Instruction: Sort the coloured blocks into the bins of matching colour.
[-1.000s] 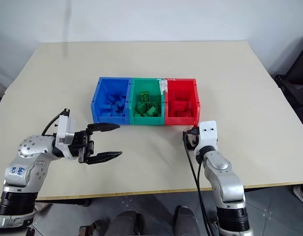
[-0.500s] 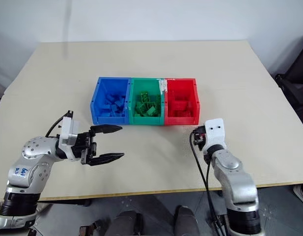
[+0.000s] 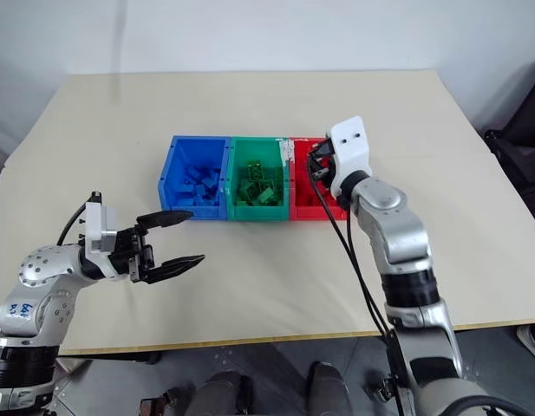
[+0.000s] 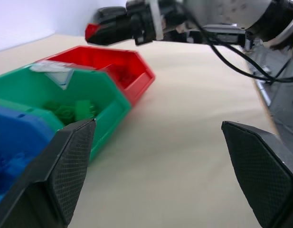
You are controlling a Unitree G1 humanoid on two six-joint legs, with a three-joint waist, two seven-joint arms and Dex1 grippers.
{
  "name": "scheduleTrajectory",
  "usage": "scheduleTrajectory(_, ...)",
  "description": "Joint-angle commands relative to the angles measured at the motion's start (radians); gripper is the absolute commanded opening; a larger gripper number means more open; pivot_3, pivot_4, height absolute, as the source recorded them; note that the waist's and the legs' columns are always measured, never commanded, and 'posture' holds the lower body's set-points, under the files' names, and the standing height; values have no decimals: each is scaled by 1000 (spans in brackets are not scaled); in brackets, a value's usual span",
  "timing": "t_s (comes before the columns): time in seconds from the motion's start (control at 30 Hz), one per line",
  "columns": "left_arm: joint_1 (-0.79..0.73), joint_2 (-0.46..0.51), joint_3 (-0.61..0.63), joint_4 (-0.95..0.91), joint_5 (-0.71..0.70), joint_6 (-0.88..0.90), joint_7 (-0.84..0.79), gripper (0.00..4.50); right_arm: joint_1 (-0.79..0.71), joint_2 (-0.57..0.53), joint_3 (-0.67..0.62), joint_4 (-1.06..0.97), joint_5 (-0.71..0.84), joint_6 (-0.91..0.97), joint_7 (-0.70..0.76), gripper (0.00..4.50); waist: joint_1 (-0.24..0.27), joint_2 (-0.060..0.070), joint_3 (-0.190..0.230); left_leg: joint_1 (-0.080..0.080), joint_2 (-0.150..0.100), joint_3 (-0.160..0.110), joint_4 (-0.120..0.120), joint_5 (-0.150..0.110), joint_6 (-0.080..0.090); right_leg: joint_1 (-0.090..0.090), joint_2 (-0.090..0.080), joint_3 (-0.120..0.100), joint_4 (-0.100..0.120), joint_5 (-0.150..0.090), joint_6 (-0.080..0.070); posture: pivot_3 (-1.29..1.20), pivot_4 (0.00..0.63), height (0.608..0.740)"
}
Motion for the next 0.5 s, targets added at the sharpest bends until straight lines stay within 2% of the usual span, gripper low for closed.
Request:
scheduleTrajectory(0.03,9,19,20,-27,17,-35,5,4500,-82,20,-11,138,-51,-125,-31,1470,-13,0,0,0,0,0,-1,0,0,0,0,0,0,0,0,0,150,740)
scheduleTrajectory(0.2,17,35,44,-29,13,-36,15,4500,-78,22,-32,125,-32,-166,23,3171,-27,0,0,0,2,5,-5,0,0,-5,-2,-8,0,0,0,0,150,740)
scheduleTrajectory(0.33,19,55,55,-9,15,-36,8,4500,22,-24,-41,-65,42,-132,166,4485,-32,0,0,0,2,6,-6,0,0,-5,-4,-15,-1,0,-1,0,150,740)
scheduleTrajectory(0.43,11,67,70,9,5,-33,-1,4500,132,-83,-63,-230,117,-132,284,4485,-29,0,0,0,1,6,-5,0,0,-5,-5,-15,-1,0,-1,0,150,740)
scheduleTrajectory(0.5,22,78,84,23,4,-35,-13,4500,274,-156,-114,-365,231,-192,464,4485,-14,0,0,0,1,6,-5,0,0,-5,-5,-15,-2,0,-1,0,150,740)
